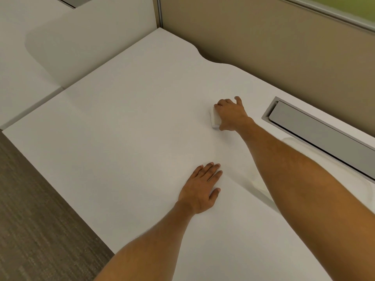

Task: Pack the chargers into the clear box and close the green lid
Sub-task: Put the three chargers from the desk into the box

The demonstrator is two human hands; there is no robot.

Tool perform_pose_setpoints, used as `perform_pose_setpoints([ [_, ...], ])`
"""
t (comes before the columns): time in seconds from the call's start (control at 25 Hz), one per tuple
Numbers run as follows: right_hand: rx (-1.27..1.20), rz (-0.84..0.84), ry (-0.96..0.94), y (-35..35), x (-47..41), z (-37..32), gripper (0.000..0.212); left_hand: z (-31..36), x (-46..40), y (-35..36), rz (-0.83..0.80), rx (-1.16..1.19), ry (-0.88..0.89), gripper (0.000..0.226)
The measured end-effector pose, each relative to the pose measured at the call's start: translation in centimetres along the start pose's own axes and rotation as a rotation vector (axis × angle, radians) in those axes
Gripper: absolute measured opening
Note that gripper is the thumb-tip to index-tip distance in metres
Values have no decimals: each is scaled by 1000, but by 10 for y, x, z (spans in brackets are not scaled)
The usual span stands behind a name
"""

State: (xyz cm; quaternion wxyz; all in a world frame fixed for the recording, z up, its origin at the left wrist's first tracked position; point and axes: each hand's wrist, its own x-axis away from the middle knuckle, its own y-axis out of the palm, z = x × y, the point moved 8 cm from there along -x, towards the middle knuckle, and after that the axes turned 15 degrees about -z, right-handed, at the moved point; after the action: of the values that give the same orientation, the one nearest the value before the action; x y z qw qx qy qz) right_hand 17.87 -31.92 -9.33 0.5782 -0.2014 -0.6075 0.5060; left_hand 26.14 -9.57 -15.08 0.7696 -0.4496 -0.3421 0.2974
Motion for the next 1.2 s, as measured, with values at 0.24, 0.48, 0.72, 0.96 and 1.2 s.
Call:
perform_pose_setpoints([
  [0.24,-37,72,36,-4,26,11,77,1,1,0,-4,-2,-3,57],
  [0.48,-189,266,122,-41,82,39,82,2,1,-1,23,-4,13,56],
  [0.72,-424,348,288,-43,156,79,80,2,1,-2,54,-12,25,55],
  [0.96,-549,295,521,-6,222,118,77,2,1,-1,68,-24,30,54],
  [1.2,-672,78,681,51,258,128,71,2,2,-1,72,-35,32,55],
])
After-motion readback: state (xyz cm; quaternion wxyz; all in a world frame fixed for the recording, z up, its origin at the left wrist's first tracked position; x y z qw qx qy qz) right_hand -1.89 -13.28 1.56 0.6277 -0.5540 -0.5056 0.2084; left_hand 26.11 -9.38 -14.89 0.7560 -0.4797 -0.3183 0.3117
